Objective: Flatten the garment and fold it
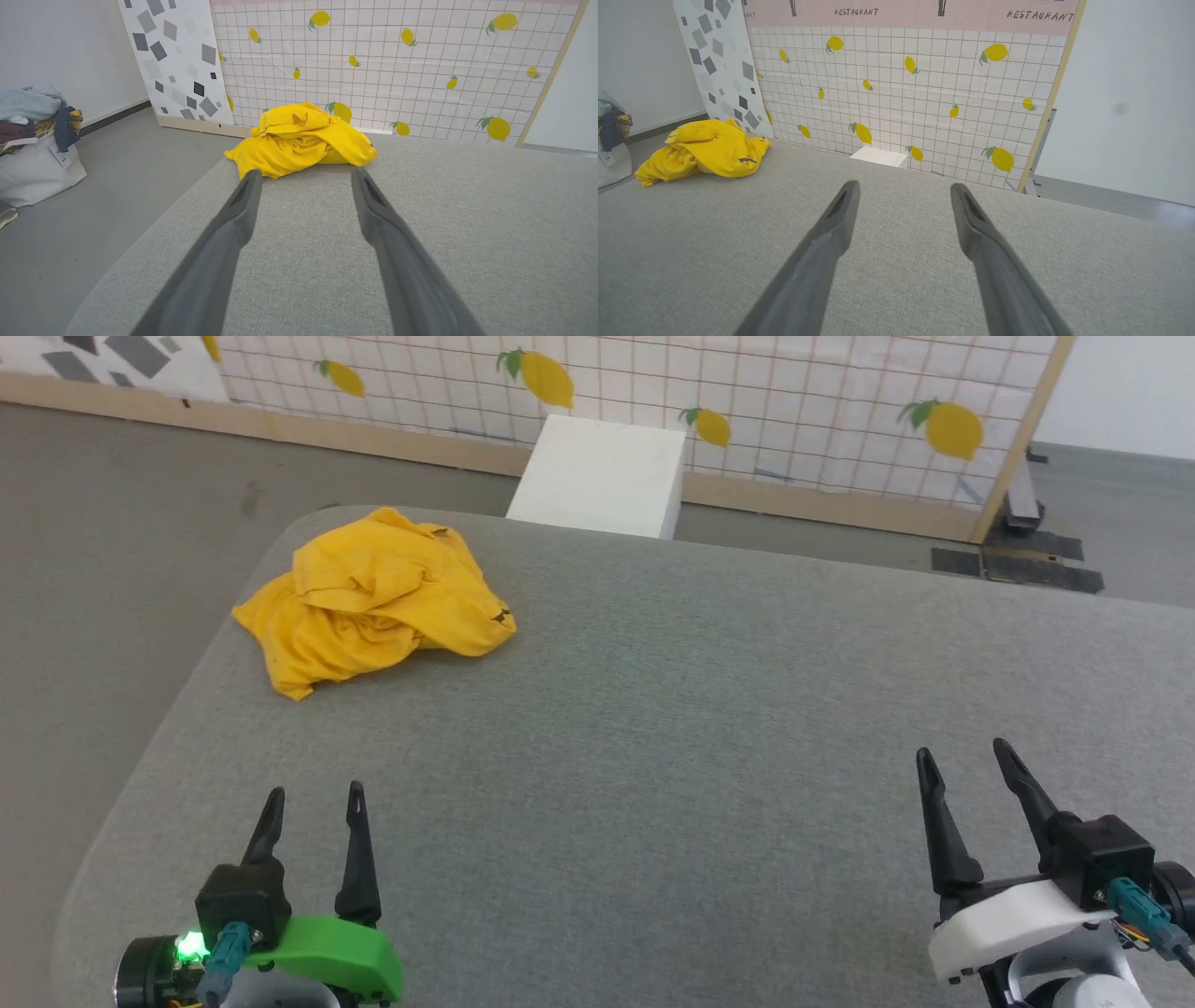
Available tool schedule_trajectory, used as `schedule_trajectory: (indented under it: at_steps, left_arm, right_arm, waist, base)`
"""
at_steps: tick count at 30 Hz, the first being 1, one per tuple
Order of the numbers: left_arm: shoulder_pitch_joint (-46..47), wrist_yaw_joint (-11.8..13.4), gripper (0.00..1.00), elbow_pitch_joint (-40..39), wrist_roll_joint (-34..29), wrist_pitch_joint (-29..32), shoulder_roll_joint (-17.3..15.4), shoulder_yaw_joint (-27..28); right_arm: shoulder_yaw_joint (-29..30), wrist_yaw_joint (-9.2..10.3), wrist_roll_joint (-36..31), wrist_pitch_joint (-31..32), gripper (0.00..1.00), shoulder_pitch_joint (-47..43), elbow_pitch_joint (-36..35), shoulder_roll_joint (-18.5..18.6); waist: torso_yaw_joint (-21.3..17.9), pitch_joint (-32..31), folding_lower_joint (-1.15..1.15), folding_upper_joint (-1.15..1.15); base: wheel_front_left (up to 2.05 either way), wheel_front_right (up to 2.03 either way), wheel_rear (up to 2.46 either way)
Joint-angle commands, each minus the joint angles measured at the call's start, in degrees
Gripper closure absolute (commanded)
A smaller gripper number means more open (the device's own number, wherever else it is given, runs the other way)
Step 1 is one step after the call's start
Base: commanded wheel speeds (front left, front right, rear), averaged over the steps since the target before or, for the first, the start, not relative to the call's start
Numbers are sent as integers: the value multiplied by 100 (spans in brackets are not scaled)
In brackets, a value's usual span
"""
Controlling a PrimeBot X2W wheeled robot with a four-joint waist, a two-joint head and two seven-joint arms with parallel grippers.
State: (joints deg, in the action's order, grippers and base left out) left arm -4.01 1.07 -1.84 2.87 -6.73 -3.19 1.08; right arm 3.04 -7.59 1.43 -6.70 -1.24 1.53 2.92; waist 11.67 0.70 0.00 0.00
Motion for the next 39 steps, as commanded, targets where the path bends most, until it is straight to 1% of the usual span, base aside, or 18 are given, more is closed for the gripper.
schedule_trajectory:
  at_steps: [1, 25, 39]
  left_arm:
    - [-77, 16, 0, -5, 64, -68, 15, 19]
    - [-250, 75, 0, 9, 222, -350, 21, 44]
    - [-330, 134, 0, -17, 302, -514, 25, 62]
  right_arm:
    - [-9, 5, 16, -76, 0, -52, 32, -2]
    - [-222, 7, 14, -356, 0, -17, 230, -3]
    - [-273, 8, 31, -519, 0, 11, 336, -3]
  waist:
    - [135, -18, 0, 0]
    - [1035, -9, 0, 0]
    - [1355, -7, 0, 0]
  base:
    - [0, 0, 0]
    - [0, 0, 0]
    - [0, 0, 0]
